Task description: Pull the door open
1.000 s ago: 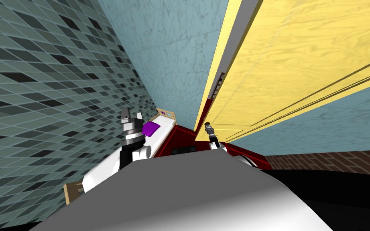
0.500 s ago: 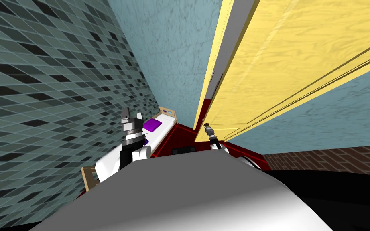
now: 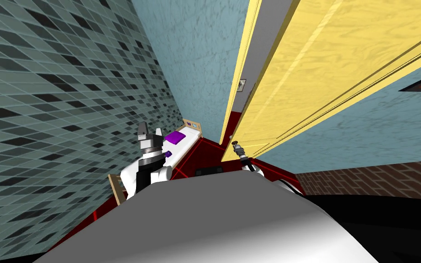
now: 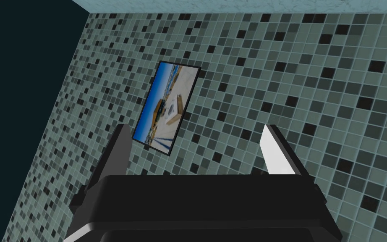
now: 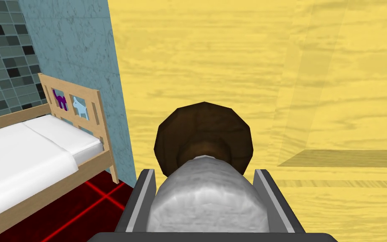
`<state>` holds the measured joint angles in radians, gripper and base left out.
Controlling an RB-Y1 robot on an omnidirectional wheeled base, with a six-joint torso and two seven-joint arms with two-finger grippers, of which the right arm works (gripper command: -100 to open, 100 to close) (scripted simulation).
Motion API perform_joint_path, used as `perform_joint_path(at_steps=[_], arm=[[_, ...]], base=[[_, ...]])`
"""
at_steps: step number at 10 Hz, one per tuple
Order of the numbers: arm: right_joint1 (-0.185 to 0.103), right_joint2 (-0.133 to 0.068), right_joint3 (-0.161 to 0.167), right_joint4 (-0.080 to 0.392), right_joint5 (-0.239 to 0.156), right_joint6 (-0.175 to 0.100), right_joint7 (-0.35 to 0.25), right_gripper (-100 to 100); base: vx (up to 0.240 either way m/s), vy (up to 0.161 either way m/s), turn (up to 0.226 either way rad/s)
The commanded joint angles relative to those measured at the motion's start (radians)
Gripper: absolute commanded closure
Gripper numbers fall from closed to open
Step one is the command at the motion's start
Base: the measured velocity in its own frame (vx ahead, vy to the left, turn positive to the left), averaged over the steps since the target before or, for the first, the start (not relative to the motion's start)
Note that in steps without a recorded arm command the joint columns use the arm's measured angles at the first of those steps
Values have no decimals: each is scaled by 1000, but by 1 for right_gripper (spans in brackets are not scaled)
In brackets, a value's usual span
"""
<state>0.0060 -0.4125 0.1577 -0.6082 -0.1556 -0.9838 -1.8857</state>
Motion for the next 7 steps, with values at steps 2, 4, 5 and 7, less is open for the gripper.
perform_joint_path(at_steps=[2,4,5,7], arm=[[24,-20,31,-15,23,-34,-36,100],[15,-25,34,26,27,-61,-45,100],[19,-31,38,31,30,-74,-53,100],[27,-44,46,43,38,-105,-69,100]], base=[[-229,-89,74],[-120,-53,78],[-227,-101,206],[-213,-75,143]])
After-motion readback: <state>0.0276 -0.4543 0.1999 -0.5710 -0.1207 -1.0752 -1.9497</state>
